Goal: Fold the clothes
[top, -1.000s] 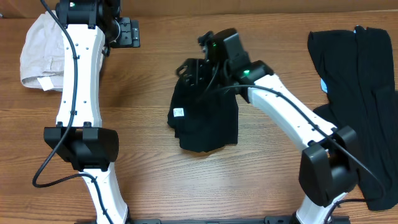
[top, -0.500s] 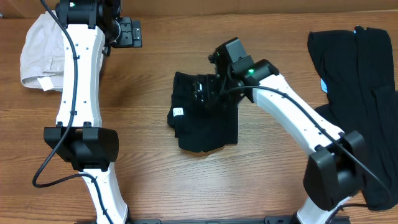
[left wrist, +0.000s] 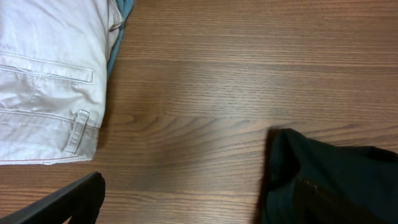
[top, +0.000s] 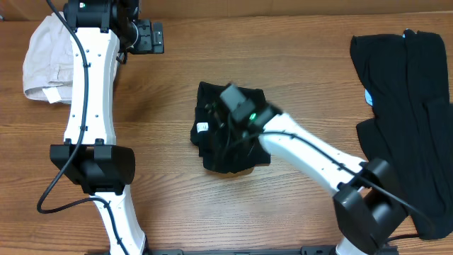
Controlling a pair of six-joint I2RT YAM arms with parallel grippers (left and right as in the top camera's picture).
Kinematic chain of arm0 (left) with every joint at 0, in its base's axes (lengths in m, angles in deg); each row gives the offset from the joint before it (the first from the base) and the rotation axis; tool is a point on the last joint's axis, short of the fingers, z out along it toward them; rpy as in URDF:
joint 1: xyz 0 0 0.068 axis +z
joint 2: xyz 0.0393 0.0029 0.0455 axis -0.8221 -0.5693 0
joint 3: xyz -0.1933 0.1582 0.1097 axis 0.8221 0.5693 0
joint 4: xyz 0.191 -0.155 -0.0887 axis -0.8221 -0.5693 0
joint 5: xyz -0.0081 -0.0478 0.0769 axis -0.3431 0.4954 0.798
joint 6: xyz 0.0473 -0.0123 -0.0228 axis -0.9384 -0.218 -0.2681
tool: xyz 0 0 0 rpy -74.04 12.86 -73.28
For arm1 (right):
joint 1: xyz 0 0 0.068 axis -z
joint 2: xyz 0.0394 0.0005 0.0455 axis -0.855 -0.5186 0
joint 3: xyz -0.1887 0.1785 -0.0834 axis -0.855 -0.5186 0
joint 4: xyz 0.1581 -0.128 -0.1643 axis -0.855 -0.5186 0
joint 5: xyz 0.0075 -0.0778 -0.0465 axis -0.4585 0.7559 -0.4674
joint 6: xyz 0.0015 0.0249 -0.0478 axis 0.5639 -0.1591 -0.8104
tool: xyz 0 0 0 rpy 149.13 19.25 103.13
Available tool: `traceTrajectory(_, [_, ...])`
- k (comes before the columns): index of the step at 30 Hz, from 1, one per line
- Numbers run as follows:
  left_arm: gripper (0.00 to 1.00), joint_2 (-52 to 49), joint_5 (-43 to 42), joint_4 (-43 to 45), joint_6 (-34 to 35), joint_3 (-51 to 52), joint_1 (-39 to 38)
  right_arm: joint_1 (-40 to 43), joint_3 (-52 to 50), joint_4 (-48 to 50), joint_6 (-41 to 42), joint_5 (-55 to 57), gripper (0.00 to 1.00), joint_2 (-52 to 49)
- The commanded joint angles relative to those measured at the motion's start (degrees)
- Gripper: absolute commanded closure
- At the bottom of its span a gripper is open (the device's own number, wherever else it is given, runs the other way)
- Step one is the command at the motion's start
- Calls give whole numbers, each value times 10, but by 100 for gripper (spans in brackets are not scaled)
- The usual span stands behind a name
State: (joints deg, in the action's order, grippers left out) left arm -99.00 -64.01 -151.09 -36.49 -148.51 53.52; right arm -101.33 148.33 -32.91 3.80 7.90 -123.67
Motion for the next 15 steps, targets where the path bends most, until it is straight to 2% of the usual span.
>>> traceTrajectory(1, [2,1,-6,0,8,3,-1,2,-52,39,43,9,96,15])
traceTrajectory(6, [2,1,-7,3,8,3,-1,-4,-78,61,63,-31,96,12])
traceTrajectory(15, [3,1,-7,-3,8,3,-1,-78,-78,106,78,-37,96,-7])
